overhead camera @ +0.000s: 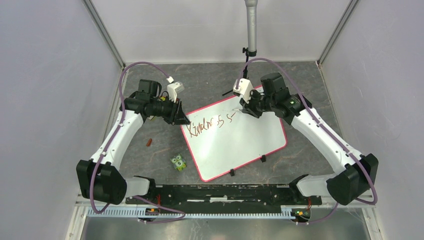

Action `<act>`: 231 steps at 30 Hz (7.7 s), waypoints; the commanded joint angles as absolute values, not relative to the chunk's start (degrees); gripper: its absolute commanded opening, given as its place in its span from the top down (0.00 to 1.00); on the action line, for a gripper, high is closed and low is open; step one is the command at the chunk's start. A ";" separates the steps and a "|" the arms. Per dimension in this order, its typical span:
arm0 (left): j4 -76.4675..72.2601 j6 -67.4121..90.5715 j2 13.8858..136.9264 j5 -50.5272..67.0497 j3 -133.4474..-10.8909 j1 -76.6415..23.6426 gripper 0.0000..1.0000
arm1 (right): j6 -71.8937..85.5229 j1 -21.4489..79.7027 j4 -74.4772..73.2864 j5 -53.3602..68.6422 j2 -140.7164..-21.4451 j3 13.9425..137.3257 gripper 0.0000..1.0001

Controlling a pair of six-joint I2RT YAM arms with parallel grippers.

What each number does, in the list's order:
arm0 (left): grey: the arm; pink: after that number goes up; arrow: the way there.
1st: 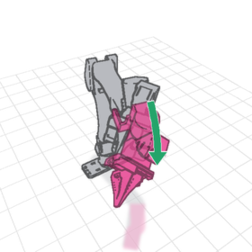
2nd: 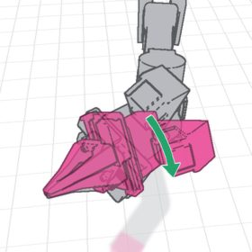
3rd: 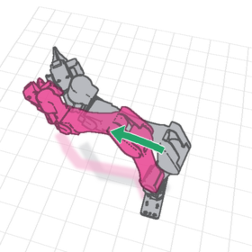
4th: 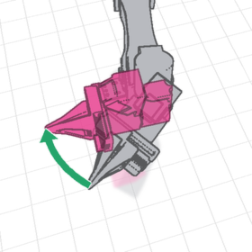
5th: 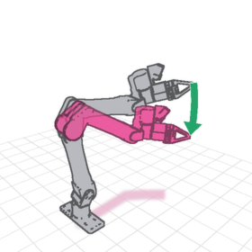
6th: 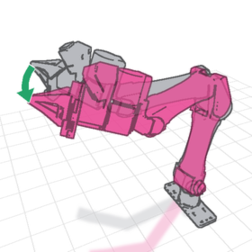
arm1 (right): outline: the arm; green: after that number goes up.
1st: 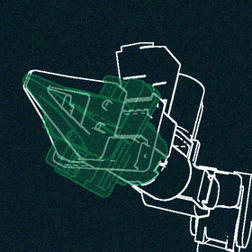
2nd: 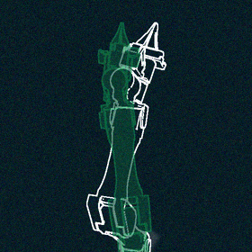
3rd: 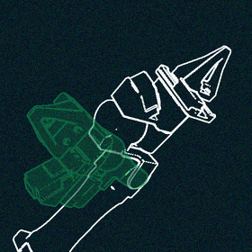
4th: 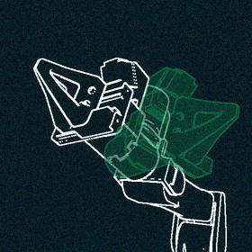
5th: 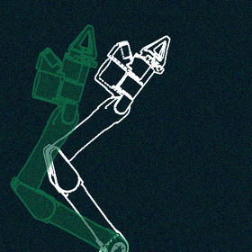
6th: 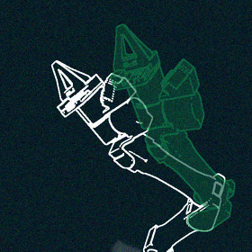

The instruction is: Write a sentence on the whiteboard

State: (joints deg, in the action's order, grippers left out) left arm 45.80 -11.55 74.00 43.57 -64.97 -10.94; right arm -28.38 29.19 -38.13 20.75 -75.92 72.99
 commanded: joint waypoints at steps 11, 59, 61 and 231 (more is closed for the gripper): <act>47.20 -15.00 74.51 41.59 -65.04 -11.60 0.98 | -28.77 29.15 -38.85 22.25 -72.25 66.67 1.00; 47.13 -14.96 73.73 41.79 -64.67 -11.60 0.97 | -28.83 27.24 -40.46 17.89 -74.83 74.66 1.00; 47.19 -14.98 73.74 41.84 -64.69 -11.61 0.98 | -28.66 27.25 -40.04 17.60 -75.19 74.93 1.00; 53.40 -23.51 80.56 39.71 -73.24 -11.95 0.98 | -36.83 21.36 -41.21 23.75 -75.77 74.19 1.00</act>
State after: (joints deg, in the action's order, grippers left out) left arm 54.35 -19.40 81.17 43.59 -73.25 -11.57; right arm -36.34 21.02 -43.33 26.00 -75.55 73.14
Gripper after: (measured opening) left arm 0.327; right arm 0.159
